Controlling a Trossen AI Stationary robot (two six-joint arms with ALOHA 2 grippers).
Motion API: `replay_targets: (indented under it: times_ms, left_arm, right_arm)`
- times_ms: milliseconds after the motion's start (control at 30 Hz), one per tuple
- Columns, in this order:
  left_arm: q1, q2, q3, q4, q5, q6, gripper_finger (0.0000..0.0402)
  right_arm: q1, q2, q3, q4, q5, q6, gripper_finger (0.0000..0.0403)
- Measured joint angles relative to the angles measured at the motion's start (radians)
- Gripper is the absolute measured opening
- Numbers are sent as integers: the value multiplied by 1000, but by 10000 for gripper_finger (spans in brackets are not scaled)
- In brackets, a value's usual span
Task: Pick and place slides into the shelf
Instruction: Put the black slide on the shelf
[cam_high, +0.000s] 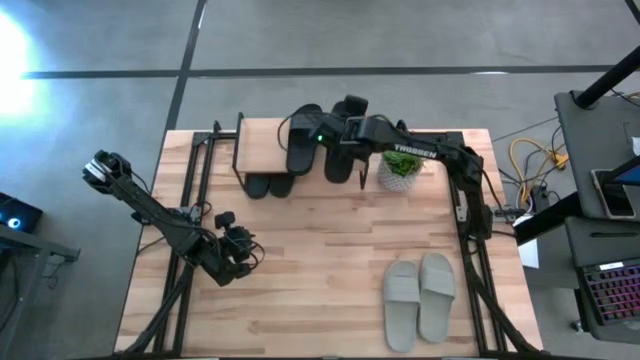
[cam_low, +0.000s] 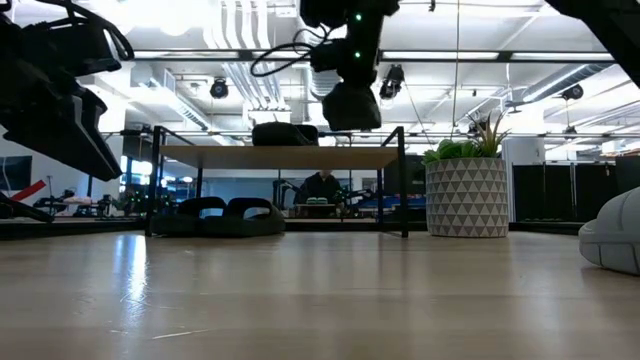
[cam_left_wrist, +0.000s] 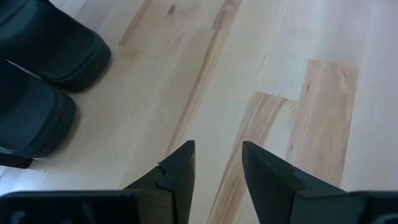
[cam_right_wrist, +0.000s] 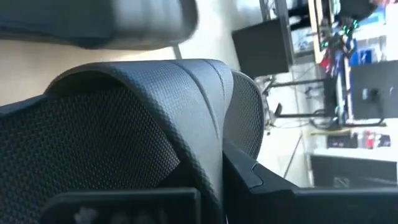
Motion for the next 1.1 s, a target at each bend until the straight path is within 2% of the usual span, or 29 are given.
replay_targets:
  times_ms: [167, 267, 467, 667, 900, 1100]
  left_arm:
    - [0, 0, 0, 0, -3, 4, 118]
    - [0, 0, 0, -2, -4, 7, 118]
    - [0, 0, 0, -2, -6, 6, 118]
    - [0, 0, 0, -2, 2, 5, 118]
    - [0, 0, 0, -2, 10, 5, 118]
    - [0, 0, 0, -2, 9, 5, 118]
  right_arm:
    - [-42, 6, -23, 106, -31, -115, 13]
    - [-61, 22, -39, 110, -99, -164, 13]
    - [-88, 33, -119, 163, -105, -207, 13]
    - [-126, 33, -117, 245, -105, -170, 13]
    - [-163, 32, -61, 215, -117, -136, 13]
    - [-152, 36, -100, 202, -157, -139, 13]
